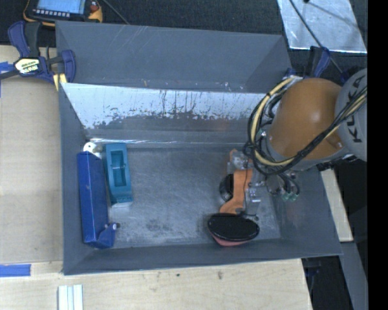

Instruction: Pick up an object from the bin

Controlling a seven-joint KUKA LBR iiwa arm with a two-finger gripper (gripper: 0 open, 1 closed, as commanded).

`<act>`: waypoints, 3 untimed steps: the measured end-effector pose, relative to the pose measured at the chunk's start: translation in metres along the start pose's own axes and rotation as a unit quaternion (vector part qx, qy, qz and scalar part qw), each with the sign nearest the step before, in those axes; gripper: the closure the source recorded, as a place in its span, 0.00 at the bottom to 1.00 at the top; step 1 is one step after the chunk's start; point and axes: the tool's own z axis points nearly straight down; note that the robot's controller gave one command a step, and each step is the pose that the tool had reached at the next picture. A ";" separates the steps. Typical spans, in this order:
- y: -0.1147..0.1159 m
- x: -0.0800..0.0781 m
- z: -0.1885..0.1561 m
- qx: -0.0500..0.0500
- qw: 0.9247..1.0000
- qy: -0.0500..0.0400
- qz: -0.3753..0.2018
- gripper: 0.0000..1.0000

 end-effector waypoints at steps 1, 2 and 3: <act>-0.015 0.003 0.005 0.001 1.000 0.000 0.003 0.00; 0.024 -0.001 0.060 0.000 0.988 -0.004 -0.157 1.00; 0.024 -0.001 0.060 0.000 0.988 -0.004 -0.156 1.00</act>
Offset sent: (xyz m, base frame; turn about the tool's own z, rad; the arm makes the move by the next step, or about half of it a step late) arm -0.0014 0.0235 -0.0618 -0.3159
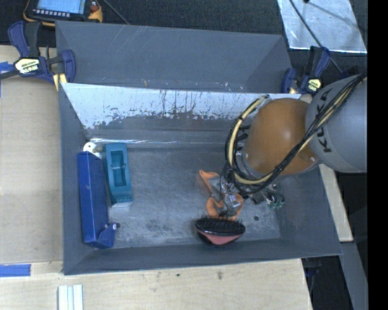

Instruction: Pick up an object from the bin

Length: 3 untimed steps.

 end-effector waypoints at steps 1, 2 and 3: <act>-0.014 0.025 -0.003 0.001 1.000 0.000 -0.011 1.00; -0.044 0.034 -0.001 0.000 1.000 0.001 -0.025 1.00; -0.041 0.039 -0.038 -0.002 1.000 0.008 -0.018 1.00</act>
Offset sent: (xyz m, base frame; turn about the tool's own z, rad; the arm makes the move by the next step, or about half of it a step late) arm -0.0200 -0.0710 -0.0018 -0.0582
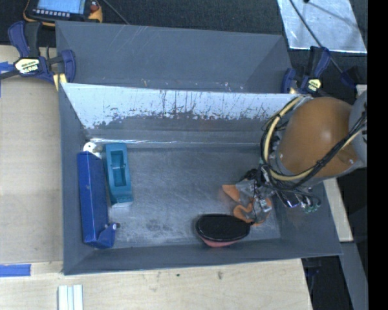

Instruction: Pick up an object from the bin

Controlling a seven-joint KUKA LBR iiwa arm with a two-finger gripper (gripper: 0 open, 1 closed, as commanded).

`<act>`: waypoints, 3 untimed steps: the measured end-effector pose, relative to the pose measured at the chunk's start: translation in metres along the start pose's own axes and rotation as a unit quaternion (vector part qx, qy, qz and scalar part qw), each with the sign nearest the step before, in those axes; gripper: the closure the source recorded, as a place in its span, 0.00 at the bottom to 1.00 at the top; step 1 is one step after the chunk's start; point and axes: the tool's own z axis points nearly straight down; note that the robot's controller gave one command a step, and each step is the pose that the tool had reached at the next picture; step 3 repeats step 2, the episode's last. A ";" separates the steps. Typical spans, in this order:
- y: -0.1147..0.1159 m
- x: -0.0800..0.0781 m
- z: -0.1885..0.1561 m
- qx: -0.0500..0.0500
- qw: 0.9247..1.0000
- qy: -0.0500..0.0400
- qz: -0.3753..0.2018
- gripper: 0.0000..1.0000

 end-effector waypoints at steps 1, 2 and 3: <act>0.012 -0.015 -0.028 0.004 1.000 -0.009 -0.008 1.00; 0.011 -0.001 -0.035 -0.001 1.000 -0.001 -0.014 1.00; 0.011 -0.001 -0.035 -0.001 1.000 -0.001 -0.014 1.00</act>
Offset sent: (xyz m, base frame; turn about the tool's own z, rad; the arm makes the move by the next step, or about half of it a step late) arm -0.0110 -0.0001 0.0739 -0.0397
